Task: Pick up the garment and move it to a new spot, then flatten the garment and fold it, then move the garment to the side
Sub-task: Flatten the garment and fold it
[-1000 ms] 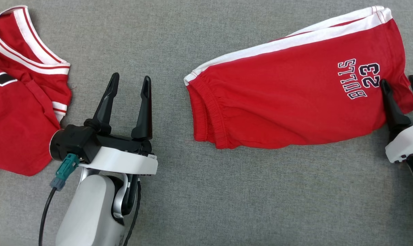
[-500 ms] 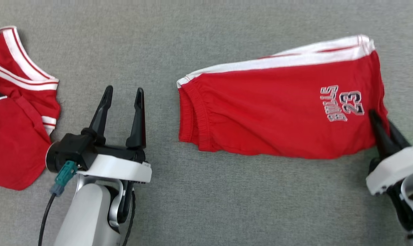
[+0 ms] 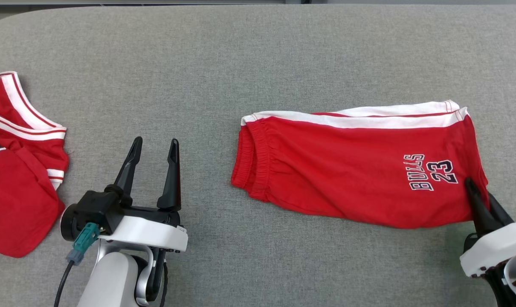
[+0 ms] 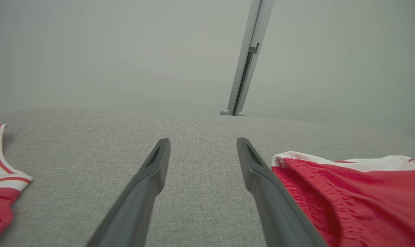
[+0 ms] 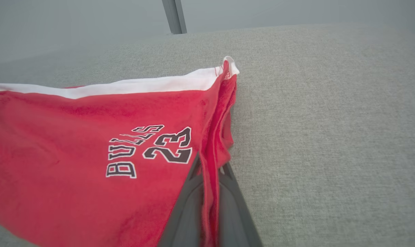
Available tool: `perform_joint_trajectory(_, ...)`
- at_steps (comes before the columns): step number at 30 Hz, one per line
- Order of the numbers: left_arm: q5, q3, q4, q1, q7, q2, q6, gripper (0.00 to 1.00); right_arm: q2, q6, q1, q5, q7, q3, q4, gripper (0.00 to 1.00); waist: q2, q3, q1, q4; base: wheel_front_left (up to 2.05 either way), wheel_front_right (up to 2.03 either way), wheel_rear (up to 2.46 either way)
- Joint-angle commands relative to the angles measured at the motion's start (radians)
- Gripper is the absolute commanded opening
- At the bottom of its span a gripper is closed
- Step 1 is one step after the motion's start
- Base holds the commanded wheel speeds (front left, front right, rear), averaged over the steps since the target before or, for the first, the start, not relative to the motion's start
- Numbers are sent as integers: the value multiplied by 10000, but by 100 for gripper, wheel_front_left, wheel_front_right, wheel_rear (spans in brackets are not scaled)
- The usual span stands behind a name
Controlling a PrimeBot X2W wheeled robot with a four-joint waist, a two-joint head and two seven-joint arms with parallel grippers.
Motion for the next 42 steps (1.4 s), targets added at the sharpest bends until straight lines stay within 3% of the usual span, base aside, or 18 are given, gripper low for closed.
perform_joint_trajectory(1,61,0,-22,4,-14,57,-35,100,-72,-25,-173,22,-90,-62,-15,0,0,-31,0,28,0,0,0)
perform_joint_trajectory(7,17,-110,-62,-107,-14,46,-21,100,-61,-22,-947,-117,-91,313,-404,0,0,-81,0,201,0,0,0)
perform_joint_trajectory(13,-78,-217,-63,-103,-14,35,22,100,528,-20,-2154,-167,3,2370,-829,0,0,-210,0,452,0,0,0)
perform_joint_trajectory(19,-176,-462,-18,-83,-14,21,13,100,1187,-20,-2769,495,-113,4506,64,0,0,-301,0,879,0,0,0)
perform_joint_trajectory(31,-396,-762,-68,-77,-14,7,185,100,1404,-16,-2867,1126,-480,6131,1871,0,0,-215,0,1240,0,0,0)
perform_joint_trajectory(32,-405,-766,-65,-88,-14,6,189,100,1377,-16,-2899,1155,-502,6186,1919,33,0,-218,0,1233,0,0,0)
perform_joint_trajectory(33,-411,-774,-63,-100,-14,4,197,100,1361,-16,-2927,1164,-558,6244,1962,49,0,-217,0,1222,0,0,0)
perform_joint_trajectory(34,-415,-778,-59,-114,-14,5,190,100,1336,-16,-2966,1176,-665,6293,1939,87,0,-217,0,1210,0,0,0)
perform_joint_trajectory(35,-417,-776,-57,-125,-14,5,198,100,1305,-16,-3000,1179,-797,6341,1873,100,0,-224,0,1197,0,0,0)
perform_joint_trajectory(42,-346,-639,-118,-54,-14,3,274,100,983,-16,-3163,901,-2361,6151,1067,100,0,-298,0,956,0,0,0)
